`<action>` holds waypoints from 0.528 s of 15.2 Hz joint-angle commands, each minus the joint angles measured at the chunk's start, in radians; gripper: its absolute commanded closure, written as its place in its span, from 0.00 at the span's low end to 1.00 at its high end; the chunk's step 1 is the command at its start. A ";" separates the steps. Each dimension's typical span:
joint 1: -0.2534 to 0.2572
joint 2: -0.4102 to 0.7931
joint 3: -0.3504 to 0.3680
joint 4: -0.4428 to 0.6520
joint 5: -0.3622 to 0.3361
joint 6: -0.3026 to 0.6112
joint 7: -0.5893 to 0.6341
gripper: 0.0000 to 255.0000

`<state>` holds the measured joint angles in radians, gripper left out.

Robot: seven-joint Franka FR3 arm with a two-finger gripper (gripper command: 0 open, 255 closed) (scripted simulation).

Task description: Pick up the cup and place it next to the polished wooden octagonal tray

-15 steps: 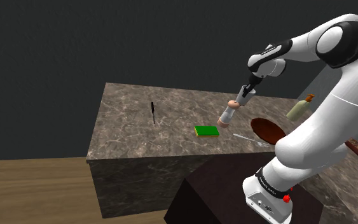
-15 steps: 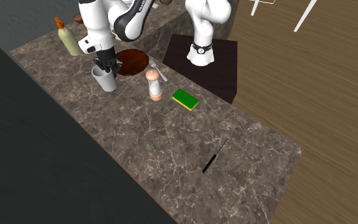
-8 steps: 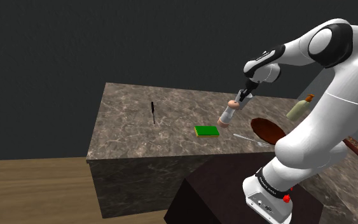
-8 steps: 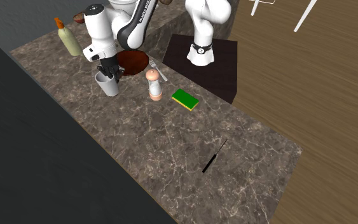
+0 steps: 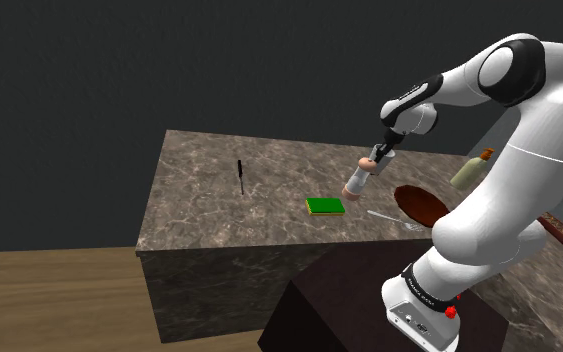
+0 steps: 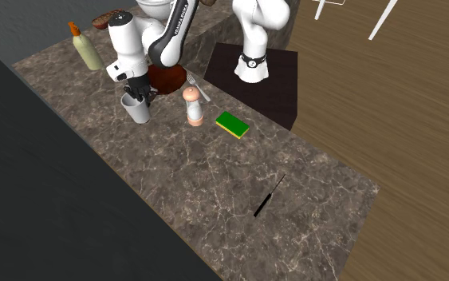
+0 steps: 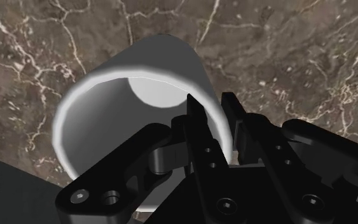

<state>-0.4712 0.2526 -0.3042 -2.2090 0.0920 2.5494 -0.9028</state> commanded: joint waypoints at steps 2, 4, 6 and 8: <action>0.000 0.000 0.000 0.000 0.000 0.000 0.000 1.00; 0.000 0.000 0.000 0.000 0.000 0.000 0.000 0.00; 0.000 0.000 0.000 0.000 0.000 0.000 0.000 0.00; 0.000 0.000 0.000 0.000 0.000 0.000 0.000 0.00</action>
<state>-0.4713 0.2527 -0.3041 -2.2086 0.0922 2.5498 -0.9030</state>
